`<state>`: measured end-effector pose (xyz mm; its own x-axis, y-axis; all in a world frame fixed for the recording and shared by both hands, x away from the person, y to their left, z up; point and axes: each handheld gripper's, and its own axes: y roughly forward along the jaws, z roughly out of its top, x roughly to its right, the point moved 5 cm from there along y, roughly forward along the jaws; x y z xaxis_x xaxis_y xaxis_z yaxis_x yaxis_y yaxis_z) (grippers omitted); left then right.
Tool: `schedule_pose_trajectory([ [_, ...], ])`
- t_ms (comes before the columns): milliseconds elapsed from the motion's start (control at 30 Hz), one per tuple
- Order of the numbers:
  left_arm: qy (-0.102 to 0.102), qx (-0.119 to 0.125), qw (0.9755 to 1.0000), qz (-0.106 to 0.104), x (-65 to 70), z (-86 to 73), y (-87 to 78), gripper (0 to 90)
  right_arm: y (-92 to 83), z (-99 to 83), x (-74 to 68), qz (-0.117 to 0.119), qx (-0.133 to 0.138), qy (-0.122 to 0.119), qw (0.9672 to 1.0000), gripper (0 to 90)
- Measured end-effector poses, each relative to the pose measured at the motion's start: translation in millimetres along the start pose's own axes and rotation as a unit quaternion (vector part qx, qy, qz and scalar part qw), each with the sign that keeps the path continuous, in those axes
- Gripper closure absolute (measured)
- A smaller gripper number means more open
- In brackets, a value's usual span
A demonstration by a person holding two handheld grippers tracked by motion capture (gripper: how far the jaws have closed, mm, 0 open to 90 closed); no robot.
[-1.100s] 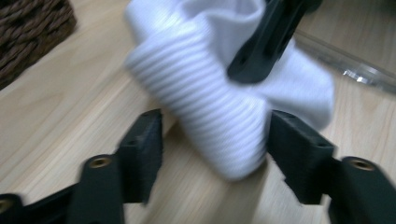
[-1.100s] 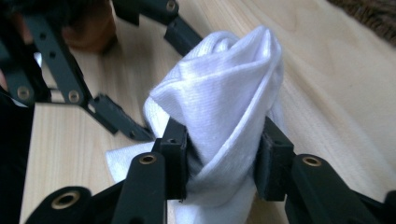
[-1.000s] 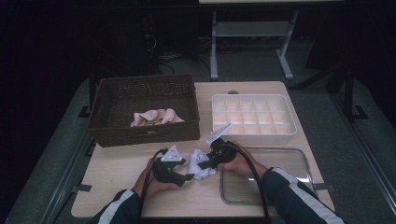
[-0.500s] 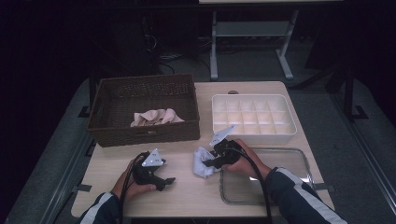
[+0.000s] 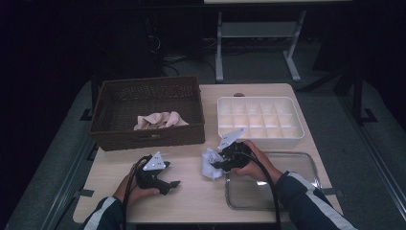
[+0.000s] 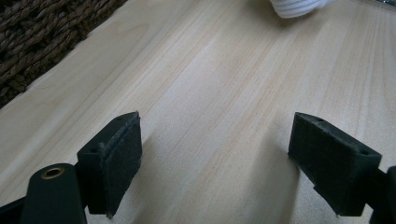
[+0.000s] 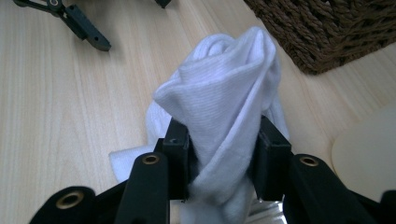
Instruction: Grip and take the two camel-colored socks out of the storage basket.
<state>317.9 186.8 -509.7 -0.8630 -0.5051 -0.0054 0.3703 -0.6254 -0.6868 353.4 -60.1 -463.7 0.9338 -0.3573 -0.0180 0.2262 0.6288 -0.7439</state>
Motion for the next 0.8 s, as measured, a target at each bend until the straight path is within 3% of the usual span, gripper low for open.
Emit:
schedule_pose_trajectory([
  [400,-0.005,0.001,1.0,0.002,-0.5,0.5,0.6,16.4,-16.7,1.4,6.4,-0.023,0.008,0.011,0.9996,62.7],
  [500,-0.008,0.004,1.0,0.003,-0.1,0.8,1.1,16.4,-26.9,2.7,8.4,-0.035,0.015,0.008,0.9993,62.6],
  [800,-0.005,0.001,1.0,0.003,-0.3,0.4,0.5,16.4,-64.9,6.5,21.9,-0.076,0.042,0.042,0.9953,62.7],
])
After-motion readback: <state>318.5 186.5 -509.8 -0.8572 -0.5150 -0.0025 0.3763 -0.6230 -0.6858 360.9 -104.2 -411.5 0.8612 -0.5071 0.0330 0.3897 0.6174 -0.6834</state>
